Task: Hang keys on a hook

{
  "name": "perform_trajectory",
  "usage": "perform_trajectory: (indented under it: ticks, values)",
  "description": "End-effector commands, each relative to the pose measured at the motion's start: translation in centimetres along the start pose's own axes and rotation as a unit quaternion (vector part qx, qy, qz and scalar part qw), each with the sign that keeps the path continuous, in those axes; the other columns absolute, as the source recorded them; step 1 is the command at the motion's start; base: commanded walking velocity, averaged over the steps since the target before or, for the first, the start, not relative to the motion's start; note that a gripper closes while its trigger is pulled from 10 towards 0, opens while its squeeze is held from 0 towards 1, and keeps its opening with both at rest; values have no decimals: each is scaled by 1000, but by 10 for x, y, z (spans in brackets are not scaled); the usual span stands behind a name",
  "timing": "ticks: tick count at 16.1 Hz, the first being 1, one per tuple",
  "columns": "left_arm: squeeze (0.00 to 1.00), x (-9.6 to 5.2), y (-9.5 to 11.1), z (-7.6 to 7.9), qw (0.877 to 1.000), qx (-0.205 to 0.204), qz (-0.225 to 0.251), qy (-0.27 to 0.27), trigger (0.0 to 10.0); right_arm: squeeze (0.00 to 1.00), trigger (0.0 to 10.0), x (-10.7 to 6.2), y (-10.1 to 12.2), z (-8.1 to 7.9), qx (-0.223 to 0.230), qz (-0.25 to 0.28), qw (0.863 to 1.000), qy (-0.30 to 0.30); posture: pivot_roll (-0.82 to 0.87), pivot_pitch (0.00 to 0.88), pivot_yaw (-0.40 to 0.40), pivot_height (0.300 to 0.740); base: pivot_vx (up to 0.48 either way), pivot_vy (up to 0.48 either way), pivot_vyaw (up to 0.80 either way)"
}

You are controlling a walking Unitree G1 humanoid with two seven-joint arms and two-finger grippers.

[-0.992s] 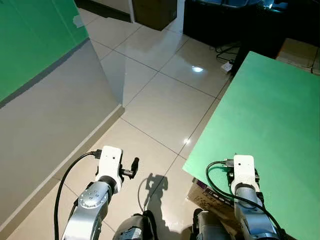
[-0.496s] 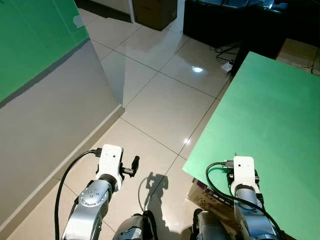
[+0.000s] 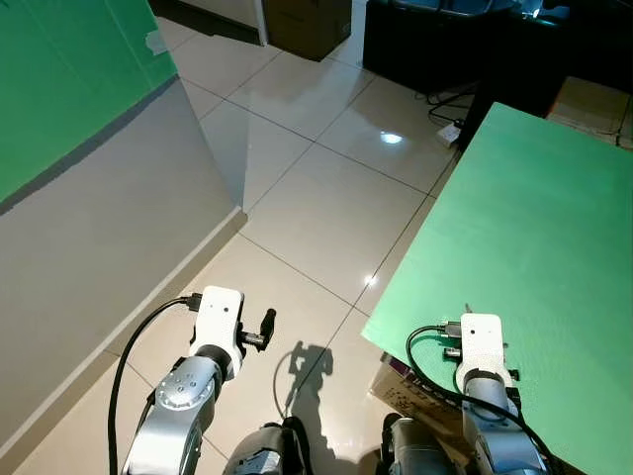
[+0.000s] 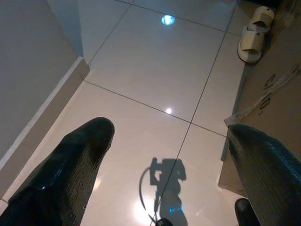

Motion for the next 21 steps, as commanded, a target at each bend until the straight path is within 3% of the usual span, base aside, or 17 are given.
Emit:
perform_trajectory:
  ticks: [1, 8, 12, 17, 21]
  values:
    - [0, -3, -8, -1, 1000, 2, -14, 2, 10000, 0, 0, -5, -14, 0, -5, -25, 1000, 0, -165, 212, 107, 740, 0, 0, 0]
    - [0, -4, -8, -1, 1000, 2, -14, 1, 10000, 0, 0, -5, -9, 3, -6, -11, 1000, -7, -165, 221, 108, 740, 0, 0, 0]
    - [0, -1, -6, -1, 1000, 1, -12, 2, 10000, 0, 0, -1, 25, 2, -9, 51, 999, -9, -168, 219, 109, 740, 0, 0, 0]
    - [0, 0, -6, 0, 1000, 1, -11, 2, 10000, 0, 0, 0, 37, 2, -1, 67, 998, -9, -167, 217, 108, 740, 0, 0, 0]
    - [0, 5, -2, 0, 1000, -1, -5, 4, 10000, 0, 0, 5, 58, 4, 9, 93, 996, -8, -174, 194, 101, 740, 0, 0, 0]
Point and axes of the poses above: a point about 5 cm out from each wrist's last joint towards the gripper, its own x axis pointing out of the wrist towards the gripper, its own y axis along the axis of the wrist's last joint, z = x × y, the point moved 3 cm from there along x, pointing out of the wrist towards the gripper, and after that the axes turned 1 degree about -x, right-handed, at the moved point
